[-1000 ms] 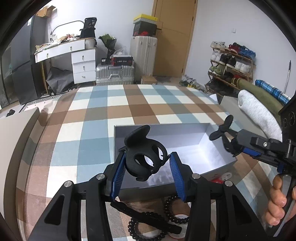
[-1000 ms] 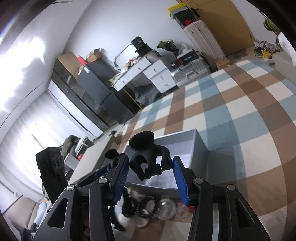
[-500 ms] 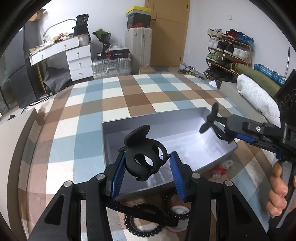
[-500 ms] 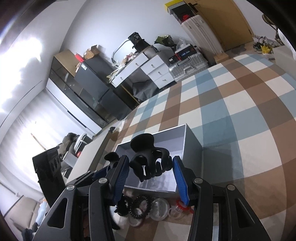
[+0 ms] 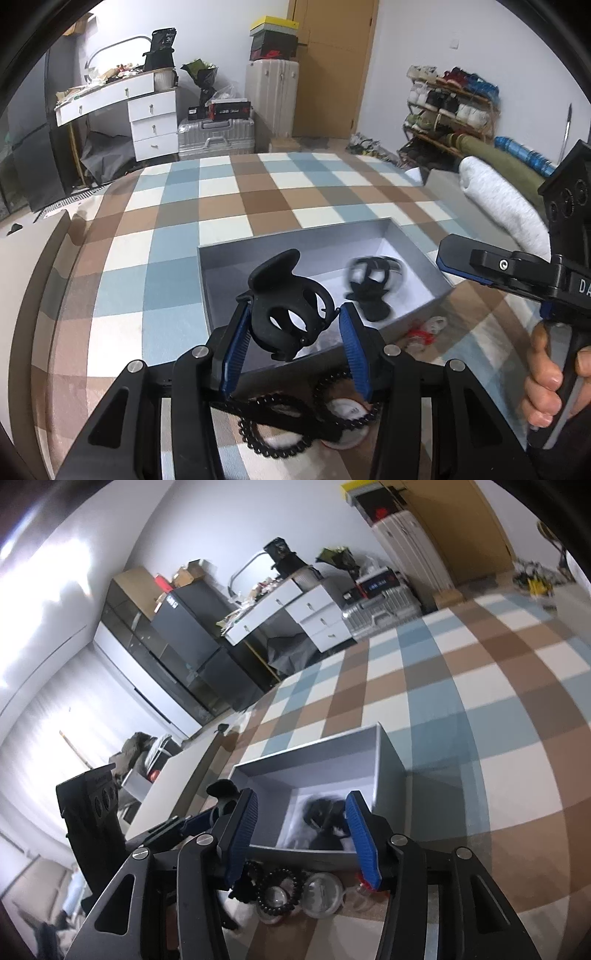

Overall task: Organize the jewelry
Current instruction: 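Open the right tool to drop the claw clips into the box, then grasp the clear red-capped container with the right tool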

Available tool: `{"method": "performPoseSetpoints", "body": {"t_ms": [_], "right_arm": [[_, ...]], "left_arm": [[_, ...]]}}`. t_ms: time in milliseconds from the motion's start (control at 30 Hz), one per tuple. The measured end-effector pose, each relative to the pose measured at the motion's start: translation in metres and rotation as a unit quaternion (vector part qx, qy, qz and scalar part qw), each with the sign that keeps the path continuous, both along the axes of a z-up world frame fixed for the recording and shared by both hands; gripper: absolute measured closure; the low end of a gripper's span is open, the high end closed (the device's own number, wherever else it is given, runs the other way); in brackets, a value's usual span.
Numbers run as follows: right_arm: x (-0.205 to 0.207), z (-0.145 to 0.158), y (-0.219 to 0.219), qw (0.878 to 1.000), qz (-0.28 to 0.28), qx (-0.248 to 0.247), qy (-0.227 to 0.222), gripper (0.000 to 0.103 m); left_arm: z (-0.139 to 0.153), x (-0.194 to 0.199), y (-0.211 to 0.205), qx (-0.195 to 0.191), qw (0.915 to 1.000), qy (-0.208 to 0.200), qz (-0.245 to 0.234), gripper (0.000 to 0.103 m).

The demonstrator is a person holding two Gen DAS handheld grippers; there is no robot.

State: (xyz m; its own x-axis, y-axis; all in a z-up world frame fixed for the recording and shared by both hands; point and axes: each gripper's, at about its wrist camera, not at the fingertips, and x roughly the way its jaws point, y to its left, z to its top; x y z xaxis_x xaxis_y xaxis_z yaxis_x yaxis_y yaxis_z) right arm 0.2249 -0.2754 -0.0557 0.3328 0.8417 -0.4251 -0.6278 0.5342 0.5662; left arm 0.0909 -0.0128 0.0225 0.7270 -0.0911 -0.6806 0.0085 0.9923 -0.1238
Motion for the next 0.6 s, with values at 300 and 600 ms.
{"method": "performPoseSetpoints", "body": {"t_ms": [300,600], "right_arm": [[-0.017,0.012,-0.014,0.996,-0.028,-0.056,-0.057,0.013],[-0.027,-0.006,-0.016,0.985,-0.026,-0.158,-0.069,0.004]], "left_arm": [[0.008,-0.029,0.002,-0.002,0.9997,-0.022,0.006,0.021],[-0.008,-0.048,0.014,-0.016,0.9993,-0.020,0.027,0.001]]}}
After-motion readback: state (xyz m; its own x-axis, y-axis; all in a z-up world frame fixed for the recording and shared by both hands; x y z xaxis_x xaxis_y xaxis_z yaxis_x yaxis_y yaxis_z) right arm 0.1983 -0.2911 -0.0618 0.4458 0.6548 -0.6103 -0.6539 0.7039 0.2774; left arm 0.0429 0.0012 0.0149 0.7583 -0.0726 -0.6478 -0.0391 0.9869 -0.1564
